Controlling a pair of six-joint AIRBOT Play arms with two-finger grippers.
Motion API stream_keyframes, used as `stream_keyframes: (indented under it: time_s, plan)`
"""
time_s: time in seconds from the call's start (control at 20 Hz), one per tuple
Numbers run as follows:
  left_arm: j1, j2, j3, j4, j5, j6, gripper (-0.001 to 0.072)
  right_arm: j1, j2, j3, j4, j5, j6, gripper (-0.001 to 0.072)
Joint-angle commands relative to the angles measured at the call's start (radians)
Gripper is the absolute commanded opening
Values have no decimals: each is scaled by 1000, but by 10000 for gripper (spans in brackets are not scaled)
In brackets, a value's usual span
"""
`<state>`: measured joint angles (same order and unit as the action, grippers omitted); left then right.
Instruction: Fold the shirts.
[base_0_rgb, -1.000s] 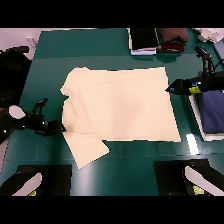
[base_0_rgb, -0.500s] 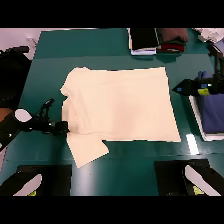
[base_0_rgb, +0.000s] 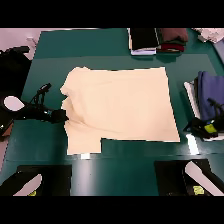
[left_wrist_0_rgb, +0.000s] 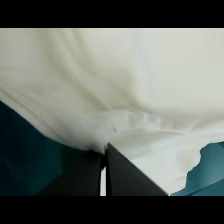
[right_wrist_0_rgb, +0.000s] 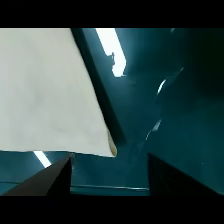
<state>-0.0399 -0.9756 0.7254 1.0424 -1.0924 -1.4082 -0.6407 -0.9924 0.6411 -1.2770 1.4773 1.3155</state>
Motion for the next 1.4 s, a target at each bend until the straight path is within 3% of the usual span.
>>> stream_keyframes:
  time_s: [0.0,0.25,0.35,0.45,0.7,1.0,1.2,1.35]
  plan:
    - [0,1,14,0,3,4,23,-5,-55,-115,50,-53,-2,478]
    - [0,1,14,1,2,4,23,166,-107,-113,107,-100,0,400]
    - [0,1,14,1,2,4,24,236,-124,-82,107,-102,0,184]
    - [0,12,14,2,4,4,22,299,-113,-46,106,-109,0,22]
    - [0,199,191,118,-9,-60,22,387,66,189,107,-111,2,21]
    - [0,336,780,156,-18,-61,23,388,277,743,103,-234,6,21]
    - [0,336,1099,157,2,-87,22,388,290,1045,95,-209,20,21]
    - [0,333,1222,170,53,-106,22,388,218,1248,70,-94,60,20]
